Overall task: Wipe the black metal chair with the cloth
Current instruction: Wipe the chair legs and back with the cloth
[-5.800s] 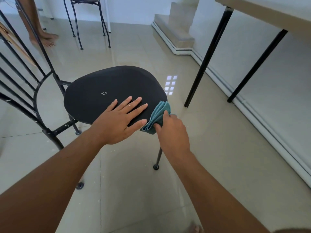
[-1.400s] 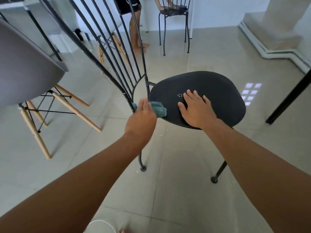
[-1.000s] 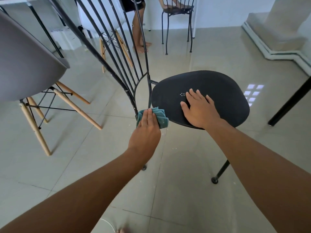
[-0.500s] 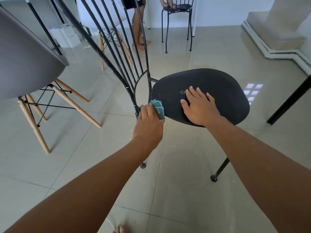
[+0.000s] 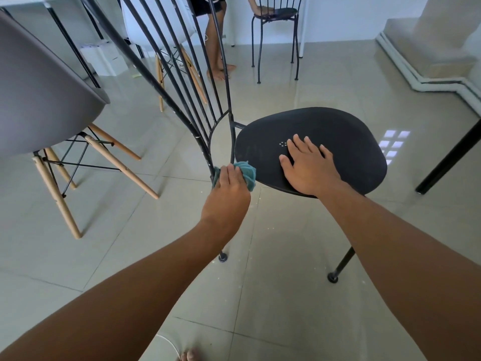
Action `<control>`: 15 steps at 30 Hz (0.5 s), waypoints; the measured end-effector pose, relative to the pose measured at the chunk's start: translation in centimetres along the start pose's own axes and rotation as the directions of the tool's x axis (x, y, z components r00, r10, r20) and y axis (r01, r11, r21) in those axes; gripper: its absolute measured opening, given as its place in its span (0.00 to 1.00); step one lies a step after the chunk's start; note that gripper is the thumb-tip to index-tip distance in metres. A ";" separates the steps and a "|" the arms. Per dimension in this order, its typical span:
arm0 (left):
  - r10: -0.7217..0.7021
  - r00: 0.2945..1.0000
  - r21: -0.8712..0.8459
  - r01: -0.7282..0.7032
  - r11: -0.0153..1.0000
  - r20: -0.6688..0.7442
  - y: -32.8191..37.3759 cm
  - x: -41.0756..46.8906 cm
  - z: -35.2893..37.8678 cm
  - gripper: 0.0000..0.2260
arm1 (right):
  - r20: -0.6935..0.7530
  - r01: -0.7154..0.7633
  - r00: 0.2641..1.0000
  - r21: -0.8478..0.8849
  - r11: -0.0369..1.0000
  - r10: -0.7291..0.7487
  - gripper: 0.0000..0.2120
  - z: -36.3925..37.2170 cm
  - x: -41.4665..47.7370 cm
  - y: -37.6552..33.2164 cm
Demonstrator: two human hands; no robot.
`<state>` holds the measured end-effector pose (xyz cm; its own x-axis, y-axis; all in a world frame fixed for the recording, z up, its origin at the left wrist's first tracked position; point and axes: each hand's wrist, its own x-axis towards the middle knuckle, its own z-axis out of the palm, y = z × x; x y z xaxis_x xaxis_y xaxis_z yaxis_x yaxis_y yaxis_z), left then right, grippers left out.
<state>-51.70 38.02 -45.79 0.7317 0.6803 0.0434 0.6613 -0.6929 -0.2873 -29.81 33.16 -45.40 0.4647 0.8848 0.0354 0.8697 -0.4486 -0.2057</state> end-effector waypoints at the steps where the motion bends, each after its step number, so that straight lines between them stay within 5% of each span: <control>1: 0.028 0.999 -0.031 -0.027 0.999 0.022 0.0 -1.0 0.0 0.39 | 0.001 0.000 1.000 -0.002 1.000 0.000 0.32 0.0 0.0 0.0; 5: -0.017 0.999 -0.355 0.033 0.934 0.048 0.8 -5.2 2.1 0.38 | 0.006 -0.001 1.000 -0.007 1.000 0.001 0.32 0.0 0.2 0.0; 10: -0.312 0.915 -0.656 0.401 0.639 0.256 -0.6 -6.7 2.6 0.09 | 0.010 -0.002 1.000 0.005 1.000 0.002 0.33 0.1 0.1 -0.1; 15: -0.525 0.802 -0.826 0.484 0.291 0.285 -3.1 -6.4 2.2 0.09 | 0.015 -0.003 1.000 0.002 1.000 0.003 0.33 -0.1 0.1 -0.1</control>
<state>-58.79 36.35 -47.29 0.1927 0.9774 -0.0873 0.6826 -0.0696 0.7275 -29.82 33.28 -45.32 0.4646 0.8853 0.0199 0.8681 -0.4509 -0.2077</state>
